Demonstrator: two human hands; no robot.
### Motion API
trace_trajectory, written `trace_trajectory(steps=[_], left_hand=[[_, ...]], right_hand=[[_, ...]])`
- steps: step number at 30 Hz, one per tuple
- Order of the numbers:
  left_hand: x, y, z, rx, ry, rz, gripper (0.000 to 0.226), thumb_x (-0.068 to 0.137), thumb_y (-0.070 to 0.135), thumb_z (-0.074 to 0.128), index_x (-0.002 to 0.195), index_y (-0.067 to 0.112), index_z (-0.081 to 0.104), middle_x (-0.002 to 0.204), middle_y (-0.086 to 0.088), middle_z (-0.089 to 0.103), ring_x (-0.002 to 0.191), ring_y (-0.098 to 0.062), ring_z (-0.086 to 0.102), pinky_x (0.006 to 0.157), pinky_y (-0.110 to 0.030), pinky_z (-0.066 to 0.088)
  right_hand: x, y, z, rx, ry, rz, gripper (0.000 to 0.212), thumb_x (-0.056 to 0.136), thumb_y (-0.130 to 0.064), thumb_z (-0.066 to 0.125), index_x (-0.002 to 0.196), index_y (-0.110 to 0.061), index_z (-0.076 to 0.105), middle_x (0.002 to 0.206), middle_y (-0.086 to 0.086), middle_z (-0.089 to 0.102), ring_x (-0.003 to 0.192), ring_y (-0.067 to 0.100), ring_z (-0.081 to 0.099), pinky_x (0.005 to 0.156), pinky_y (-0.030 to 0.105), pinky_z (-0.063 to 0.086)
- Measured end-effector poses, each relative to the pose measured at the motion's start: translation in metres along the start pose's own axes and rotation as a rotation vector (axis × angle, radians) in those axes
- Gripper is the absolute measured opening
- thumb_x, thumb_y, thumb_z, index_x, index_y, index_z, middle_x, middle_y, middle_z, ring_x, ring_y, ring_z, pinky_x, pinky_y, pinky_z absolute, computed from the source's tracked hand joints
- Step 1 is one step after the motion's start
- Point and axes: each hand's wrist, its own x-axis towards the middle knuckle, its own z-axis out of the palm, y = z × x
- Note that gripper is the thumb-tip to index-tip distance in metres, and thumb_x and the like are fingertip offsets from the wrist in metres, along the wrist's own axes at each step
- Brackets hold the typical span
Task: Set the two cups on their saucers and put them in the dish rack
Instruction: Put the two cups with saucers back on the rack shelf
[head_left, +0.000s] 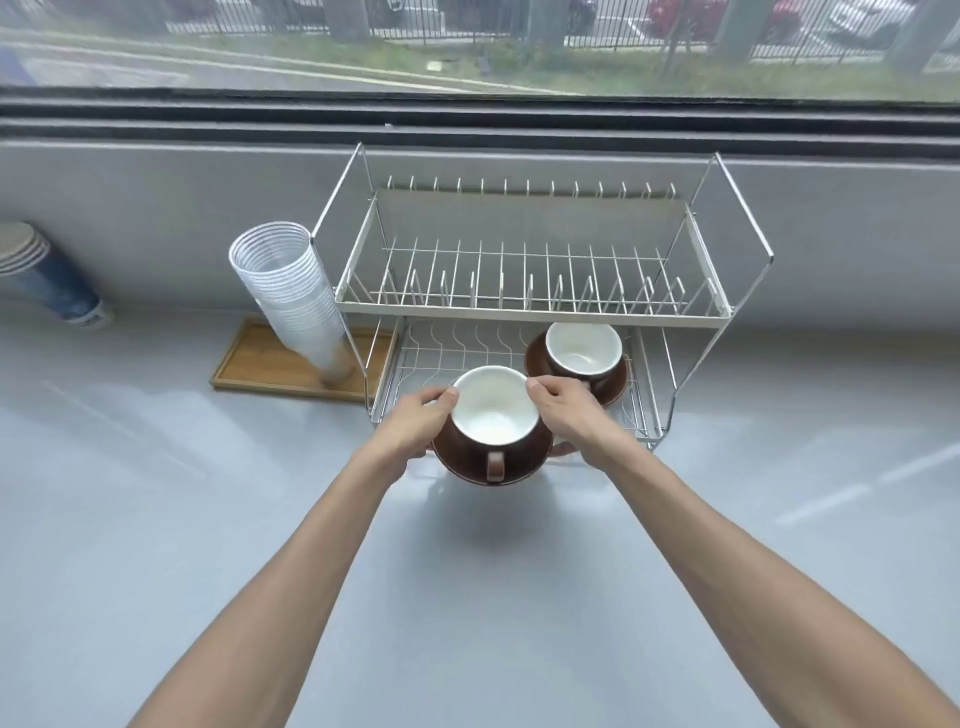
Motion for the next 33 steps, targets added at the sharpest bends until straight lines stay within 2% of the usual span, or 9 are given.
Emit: trace_trajectory(steps=[6,11,13,16,21,26,28,30,33], left_hand=[[0.044,0.026,-0.02,-0.046,0.062,-0.051,0.035,0.099,0.033,0.042,0.128,0.027,0.061,0.12,-0.001,0.061,0.099,-0.024,0.053,0.08,-0.033,0.036],[0.074,0.037,-0.026,-0.091,0.117,-0.072,0.037,0.098,0.034,0.042,0.127,0.023,0.061,0.117,-0.003,0.059,0.096,-0.024,0.05,0.066,-0.029,0.036],[0.082,0.038,-0.026,-0.13,0.131,-0.077,0.043,0.096,0.039,0.043,0.129,0.017,0.062,0.121,-0.005,0.063,0.095,-0.023,0.051,0.065,-0.03,0.036],[0.09,0.037,-0.022,-0.217,0.143,-0.061,0.046,0.098,0.037,0.042,0.127,0.008,0.061,0.132,-0.015,0.063,0.097,-0.025,0.057,0.068,-0.032,0.035],[0.098,0.033,-0.014,-0.322,0.178,-0.037,0.03,0.101,0.027,0.038,0.085,0.024,0.062,0.095,-0.001,0.061,0.074,-0.01,0.05,0.064,-0.025,0.037],[0.099,0.029,-0.011,-0.383,0.175,-0.006,0.03,0.102,0.031,0.039,0.079,0.028,0.059,0.085,0.009,0.059,0.078,-0.007,0.052,0.065,-0.023,0.037],[0.096,0.03,-0.012,-0.381,0.174,0.012,0.031,0.102,0.031,0.039,0.078,0.029,0.058,0.083,0.012,0.058,0.077,-0.006,0.052,0.063,-0.02,0.036],[0.094,0.031,-0.013,-0.381,0.159,0.009,0.03,0.102,0.033,0.039,0.082,0.028,0.06,0.088,0.011,0.06,0.087,-0.013,0.054,0.065,-0.023,0.037],[0.09,0.028,-0.014,-0.323,0.144,0.012,0.025,0.102,0.037,0.04,0.108,0.023,0.059,0.114,0.004,0.058,0.106,-0.017,0.049,0.082,-0.03,0.036]], right_hand=[[0.051,-0.03,0.019,0.014,0.029,0.014,0.037,0.101,-0.04,0.038,0.108,-0.02,0.068,0.088,0.004,0.06,0.082,0.023,0.058,0.068,0.044,0.062],[0.087,-0.038,0.033,-0.038,0.091,0.029,0.041,0.101,-0.04,0.038,0.075,-0.013,0.055,0.068,0.001,0.049,0.074,0.025,0.052,0.085,0.056,0.058],[0.098,-0.039,0.036,-0.032,0.094,0.049,0.038,0.101,-0.041,0.038,0.091,-0.013,0.062,0.08,0.003,0.054,0.079,0.025,0.053,0.089,0.051,0.057],[0.107,-0.04,0.039,-0.021,0.112,0.024,0.023,0.1,-0.033,0.039,0.099,-0.023,0.06,0.086,0.001,0.055,0.069,0.019,0.05,0.066,0.035,0.052],[0.115,-0.038,0.044,-0.034,0.174,0.011,0.03,0.099,-0.034,0.037,0.072,-0.029,0.049,0.066,-0.008,0.04,0.06,0.018,0.041,0.06,0.032,0.036],[0.121,-0.035,0.048,-0.063,0.155,-0.009,0.033,0.101,-0.041,0.035,0.107,-0.024,0.063,0.082,-0.002,0.051,0.076,0.023,0.045,0.059,0.032,0.035],[0.123,-0.035,0.049,-0.07,0.158,-0.008,0.031,0.099,-0.04,0.035,0.103,-0.027,0.063,0.081,-0.002,0.051,0.08,0.023,0.045,0.054,0.03,0.033],[0.122,-0.037,0.049,-0.071,0.164,-0.02,0.027,0.099,-0.039,0.035,0.091,-0.029,0.058,0.074,-0.005,0.049,0.081,0.024,0.046,0.063,0.034,0.039],[0.116,-0.039,0.048,-0.094,0.155,-0.033,0.038,0.101,-0.037,0.035,0.119,-0.02,0.063,0.11,0.011,0.067,0.092,0.03,0.057,0.083,0.041,0.048]])
